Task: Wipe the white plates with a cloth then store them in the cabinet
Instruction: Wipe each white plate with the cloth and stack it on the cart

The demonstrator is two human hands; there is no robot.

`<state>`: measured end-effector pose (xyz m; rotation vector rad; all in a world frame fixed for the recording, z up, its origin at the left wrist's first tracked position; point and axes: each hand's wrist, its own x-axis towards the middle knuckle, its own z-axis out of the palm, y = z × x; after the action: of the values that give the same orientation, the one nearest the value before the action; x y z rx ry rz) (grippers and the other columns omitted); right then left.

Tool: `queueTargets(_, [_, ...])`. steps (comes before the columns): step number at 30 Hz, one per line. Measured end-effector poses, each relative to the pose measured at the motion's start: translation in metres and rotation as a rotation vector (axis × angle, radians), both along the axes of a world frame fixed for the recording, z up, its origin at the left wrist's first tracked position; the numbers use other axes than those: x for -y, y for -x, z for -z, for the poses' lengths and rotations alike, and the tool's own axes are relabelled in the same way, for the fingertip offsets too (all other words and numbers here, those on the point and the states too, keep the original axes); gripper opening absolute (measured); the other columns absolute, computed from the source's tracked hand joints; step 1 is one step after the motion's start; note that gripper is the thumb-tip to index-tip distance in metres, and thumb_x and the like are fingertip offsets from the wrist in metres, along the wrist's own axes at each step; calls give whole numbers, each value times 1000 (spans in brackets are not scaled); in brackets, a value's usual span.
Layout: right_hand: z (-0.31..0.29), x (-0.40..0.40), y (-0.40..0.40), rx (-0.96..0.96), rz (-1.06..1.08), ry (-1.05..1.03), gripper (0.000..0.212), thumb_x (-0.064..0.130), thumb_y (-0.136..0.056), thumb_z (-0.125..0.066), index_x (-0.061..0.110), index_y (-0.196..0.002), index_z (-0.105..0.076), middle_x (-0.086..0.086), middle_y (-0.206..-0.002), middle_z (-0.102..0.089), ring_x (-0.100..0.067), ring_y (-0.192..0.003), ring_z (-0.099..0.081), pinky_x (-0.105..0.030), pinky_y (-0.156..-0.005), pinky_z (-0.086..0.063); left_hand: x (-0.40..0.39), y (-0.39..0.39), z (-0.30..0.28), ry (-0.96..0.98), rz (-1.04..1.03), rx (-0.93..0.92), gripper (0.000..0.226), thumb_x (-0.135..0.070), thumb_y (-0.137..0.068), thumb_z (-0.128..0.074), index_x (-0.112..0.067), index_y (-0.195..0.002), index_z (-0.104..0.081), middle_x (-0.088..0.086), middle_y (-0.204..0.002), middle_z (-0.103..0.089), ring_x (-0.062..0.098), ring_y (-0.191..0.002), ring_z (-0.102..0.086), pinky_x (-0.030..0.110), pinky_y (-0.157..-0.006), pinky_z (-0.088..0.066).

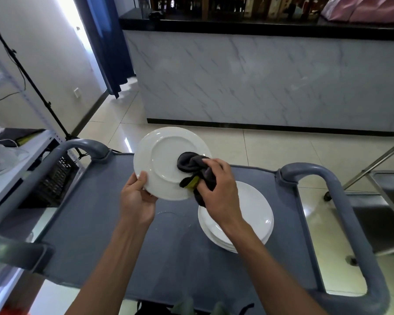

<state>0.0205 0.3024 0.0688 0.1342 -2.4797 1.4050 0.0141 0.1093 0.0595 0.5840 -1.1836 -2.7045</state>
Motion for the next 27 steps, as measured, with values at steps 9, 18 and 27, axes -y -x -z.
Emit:
queueTargets(9, [15, 38, -25, -180, -117, -291, 49, 21, -90, -66, 30, -137, -55, 4, -144, -46, -21, -124, -47, -43, -95, -44, -13, 4, -7, 12, 11, -4, 29, -15, -104, -44, -10, -126, -63, 19, -114, -69, 34, -99, -68, 49, -86, -58])
queueTargets(18, [13, -5, -4, -31, -11, -56, 47, 12, -87, -66, 25, -132, -60, 7, -138, -48, -17, -126, -48, -44, -105, -44, 0, 1, -3, 21, 25, 5, 34, -14, -103, -48, -16, -134, -60, 4, -124, -70, 20, -104, -69, 35, -72, -62])
queueTargets(27, [-13, -37, 32, -1, 97, 48, 44, 4, -85, -64, 20, -126, -63, 5, -127, -55, -7, -116, -52, -20, -105, -40, 5, -9, 1, 176, 234, 27, 23, -15, -91, -59, -16, -109, -72, 3, -99, -75, 18, -82, -70, 33, -58, -58])
